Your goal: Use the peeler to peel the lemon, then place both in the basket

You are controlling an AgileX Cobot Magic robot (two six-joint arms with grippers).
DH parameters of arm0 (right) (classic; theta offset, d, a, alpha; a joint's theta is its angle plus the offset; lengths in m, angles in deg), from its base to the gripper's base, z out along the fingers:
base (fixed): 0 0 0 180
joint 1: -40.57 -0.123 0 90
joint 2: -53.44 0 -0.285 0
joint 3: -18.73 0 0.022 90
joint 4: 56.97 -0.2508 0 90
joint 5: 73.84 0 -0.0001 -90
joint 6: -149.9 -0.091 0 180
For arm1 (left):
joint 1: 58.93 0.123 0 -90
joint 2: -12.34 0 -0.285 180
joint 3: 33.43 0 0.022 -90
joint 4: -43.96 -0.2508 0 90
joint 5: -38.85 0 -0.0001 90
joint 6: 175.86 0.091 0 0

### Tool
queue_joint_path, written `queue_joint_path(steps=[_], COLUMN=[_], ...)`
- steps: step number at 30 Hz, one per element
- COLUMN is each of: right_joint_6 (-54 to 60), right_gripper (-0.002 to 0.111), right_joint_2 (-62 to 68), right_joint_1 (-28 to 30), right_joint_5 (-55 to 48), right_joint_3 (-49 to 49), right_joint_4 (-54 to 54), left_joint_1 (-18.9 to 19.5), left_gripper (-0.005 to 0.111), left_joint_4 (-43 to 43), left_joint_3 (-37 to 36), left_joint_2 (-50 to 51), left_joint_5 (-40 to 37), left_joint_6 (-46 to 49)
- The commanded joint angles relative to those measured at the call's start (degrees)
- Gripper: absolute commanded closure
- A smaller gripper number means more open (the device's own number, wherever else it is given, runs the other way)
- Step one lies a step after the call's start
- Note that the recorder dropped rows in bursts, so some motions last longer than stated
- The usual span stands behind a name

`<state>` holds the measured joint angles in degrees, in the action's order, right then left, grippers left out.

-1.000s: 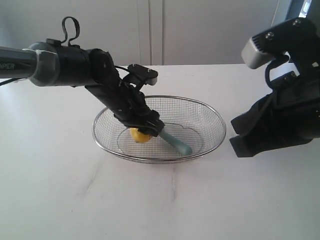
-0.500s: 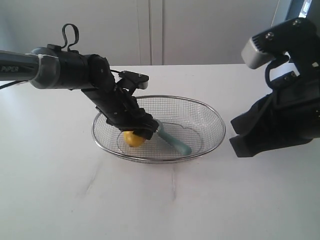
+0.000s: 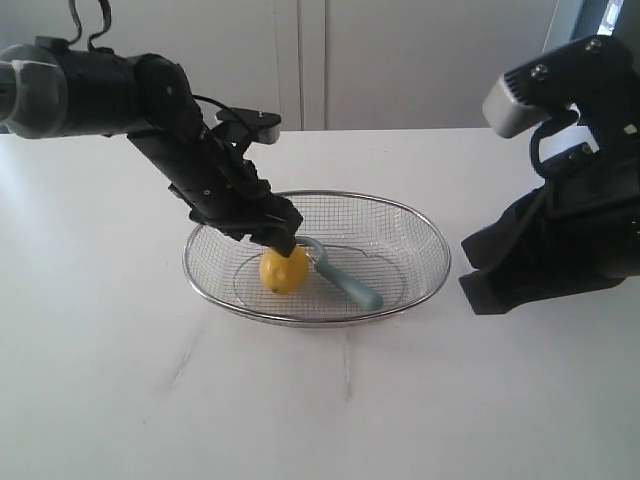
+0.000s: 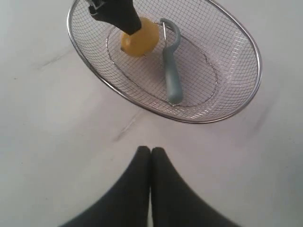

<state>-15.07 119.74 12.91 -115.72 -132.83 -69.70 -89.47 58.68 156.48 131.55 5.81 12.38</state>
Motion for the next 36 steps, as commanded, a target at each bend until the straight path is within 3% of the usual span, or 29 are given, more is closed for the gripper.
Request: queue_joint_path(steps=[1, 5, 11, 24, 36], right_joint_6=[-0.27, -0.27, -0.27, -0.27, -0.27], right_gripper=[0.108, 0.108, 0.108, 0.108, 0.108], right_joint_2=[-0.37, -0.37, -0.37, -0.37, -0.37], right_joint_1=[0.34, 0.34, 0.34, 0.34, 0.34], right_joint_5=[-0.06, -0.06, -0.06, -0.06, -0.06], right_joint_3=[0.36, 0.36, 0.36, 0.36, 0.36], right_joint_4=[0.36, 0.36, 0.36, 0.36, 0.36], left_joint_1=[0.2, 0.2, 0.09, 0.09, 0.09], left_gripper=[0.046, 0.066, 0.107, 0.107, 0.107], left_joint_4=[-3.01, -4.13, -6.51, -6.77, -6.24], left_joint_3=[0.29, 0.29, -2.15, -17.54, -18.49], left_joint_2=[-6.05, -11.7, -23.01, -55.0, -71.53], left_joint_5=[-5.5, -10.8, -14.18, -16.51, -17.9], left_joint_6=[-0.73, -0.73, -0.69, -1.16, -0.78])
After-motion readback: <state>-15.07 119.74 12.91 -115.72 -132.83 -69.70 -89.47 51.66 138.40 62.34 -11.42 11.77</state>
